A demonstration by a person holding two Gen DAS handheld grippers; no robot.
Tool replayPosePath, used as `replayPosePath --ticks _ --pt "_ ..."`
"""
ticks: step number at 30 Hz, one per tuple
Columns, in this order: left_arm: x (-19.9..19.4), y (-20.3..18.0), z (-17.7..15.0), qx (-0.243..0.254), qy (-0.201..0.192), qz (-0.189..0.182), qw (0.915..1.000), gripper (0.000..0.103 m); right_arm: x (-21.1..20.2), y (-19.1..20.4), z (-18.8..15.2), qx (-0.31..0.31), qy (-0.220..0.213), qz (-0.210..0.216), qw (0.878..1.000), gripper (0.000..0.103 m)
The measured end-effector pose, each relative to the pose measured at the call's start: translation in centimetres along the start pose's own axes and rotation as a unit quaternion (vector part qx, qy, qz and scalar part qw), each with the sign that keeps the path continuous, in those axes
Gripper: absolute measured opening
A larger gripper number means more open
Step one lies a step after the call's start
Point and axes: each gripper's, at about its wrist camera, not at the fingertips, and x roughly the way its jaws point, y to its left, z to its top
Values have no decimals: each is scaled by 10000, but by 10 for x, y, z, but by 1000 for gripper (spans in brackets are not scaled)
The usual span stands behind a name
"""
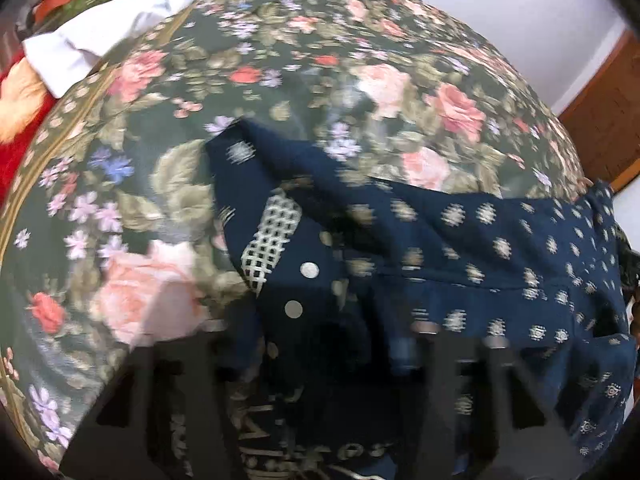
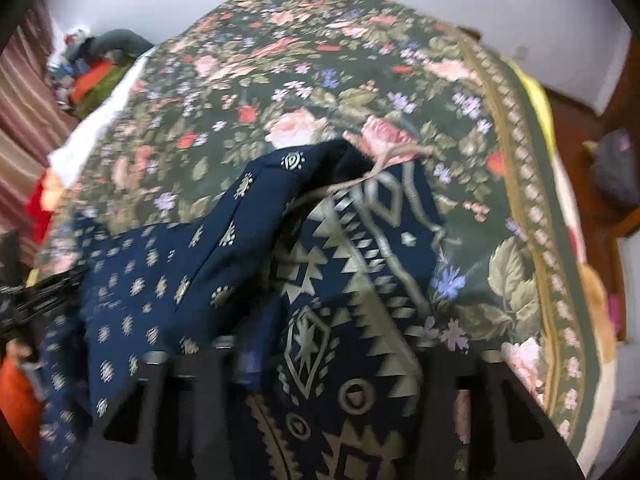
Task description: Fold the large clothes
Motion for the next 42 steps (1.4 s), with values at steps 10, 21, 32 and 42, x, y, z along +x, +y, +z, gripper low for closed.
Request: replayPosePath --ticks 10,21,32,42 --pt "-69 -28 25 172 -709 362 9967 10 -44 23 40 43 -838 143 9964 13" --pt "-52 4 103 -263 -832 728 9935 9 -9 58 108 -110 -1090 -270 9936 12" --pt "1 63 88 -648 -409 980 9922 10 44 27 100 -398 -764 -1263 9882 82" --pt "-67 26 73 7 -640 1266 9899 12 -50 20 69 -390 -979 -794 9913 82"
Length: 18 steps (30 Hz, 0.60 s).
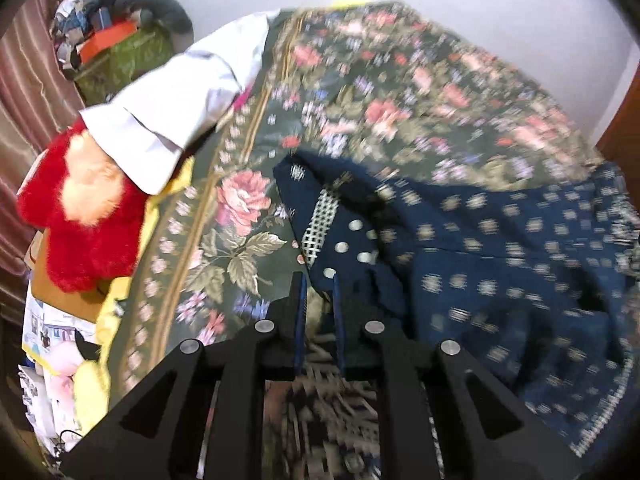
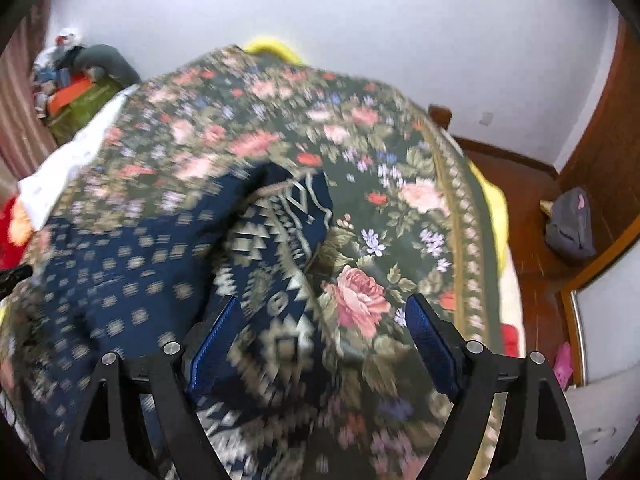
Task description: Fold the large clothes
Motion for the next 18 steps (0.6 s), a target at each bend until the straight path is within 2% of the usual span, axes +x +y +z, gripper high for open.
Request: replayPosePath --ticks 4,9,14,17,18 --pt "-61 -9 -5 108 -394 -152 9990 12 -64 10 -7 -146 -340 195 9991 83" --pt "-131 -23 -17 296 -846 -266 9956 33 -142 30 -25 -407 -825 489 9946 83" --pt "-190 -36 -49 692 -1295 -336 9886 45 -207 53 -56 -690 -1150 789 9878 83" --pt "-214 -38 -73 752 -1392 -534 9860 46 -232 63 -78 -791 -1217 979 9846 83" --pt "-220 -38 -82 775 -1405 -556 9855 51 -239 67 -86 -816 -1221 1023 9838 83"
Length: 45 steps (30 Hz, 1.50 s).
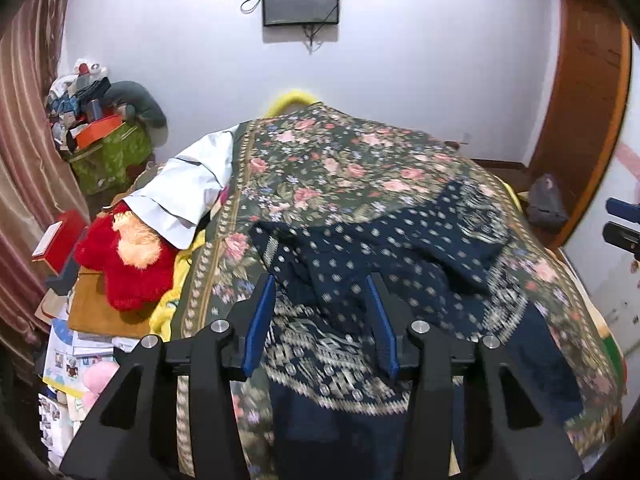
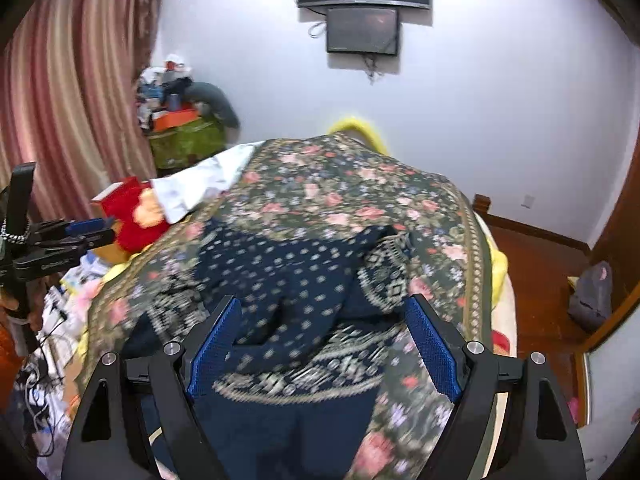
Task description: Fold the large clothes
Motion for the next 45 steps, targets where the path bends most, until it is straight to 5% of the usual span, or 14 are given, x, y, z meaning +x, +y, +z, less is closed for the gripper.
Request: replayPosePath --ticks 6,13,22,26,28,31,35,39,45 --pt "-28 -6 -44 -1 63 -33 10000 74 -21 21 -38 -75 159 15 9998 92" --pt "-7 10 -108 -432 849 -113 9954 78 -1 16 -95 275 957 48 9950 93" --pt "54 54 -207 -1480 2352 -153 9605 77 41 -10 -165 995 2055 444 9726 90" --pt "68 63 -242 -2020 2694 -335 9410 77 52 -9 -182 1283 2301 821 9612 67" --pt "72 61 -250 -2135 2747 -428 9366 69 53 -8 -185 1374 2195 847 9622 64" --pt "77 54 -253 -2201 2779 -635 9329 46 55 -6 -183 1442 2121 964 9617 43" --pt "79 38 -244 -2108 2699 -743 9366 12 56 -1 -177 1295 2022 1028 9653 21" --pt "67 21 -223 -1742 2426 -670 9520 11 52 -1 -166 1232 1754 1014 9715 13" --pt "31 8 -160 -1400 1524 -766 9754 10 48 -10 -130 1253 1258 1136 9775 12"
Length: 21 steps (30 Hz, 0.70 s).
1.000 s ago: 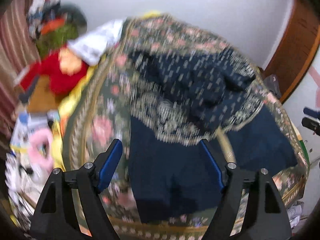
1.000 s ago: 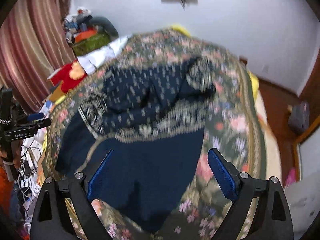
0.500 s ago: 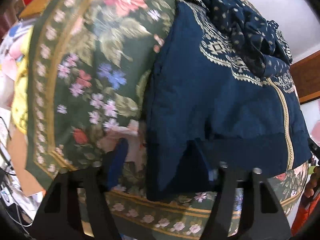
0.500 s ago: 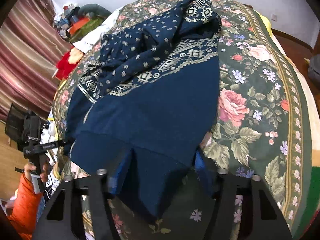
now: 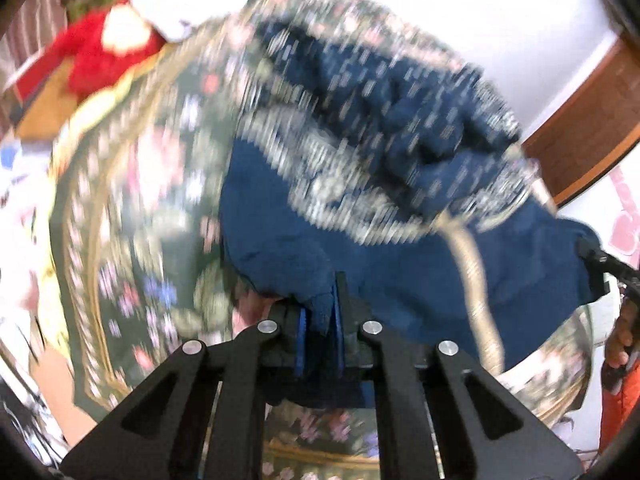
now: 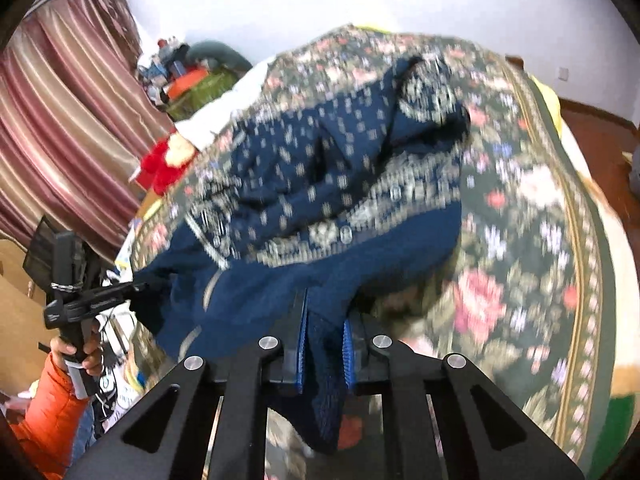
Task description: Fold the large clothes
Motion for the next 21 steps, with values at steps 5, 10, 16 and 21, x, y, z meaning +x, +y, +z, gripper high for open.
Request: replayPosePath --ticks 5,10,16,21 --pt "-25 -5 64 30 -627 -262 9977 10 -3 2 44 -100 -416 -97 9990 11" --pt "-24 -6 127 84 -1093 -71 9940 10 6 -3 100 -275 -679 -338 9967 9" --pt "6 2 194 -136 -1373 333 9899 10 40 -25 168 -192 -903 -697 9933 9" --pt "60 27 243 -552 -1270 601 9885 10 102 -64 216 153 -750 -1004 9920 9"
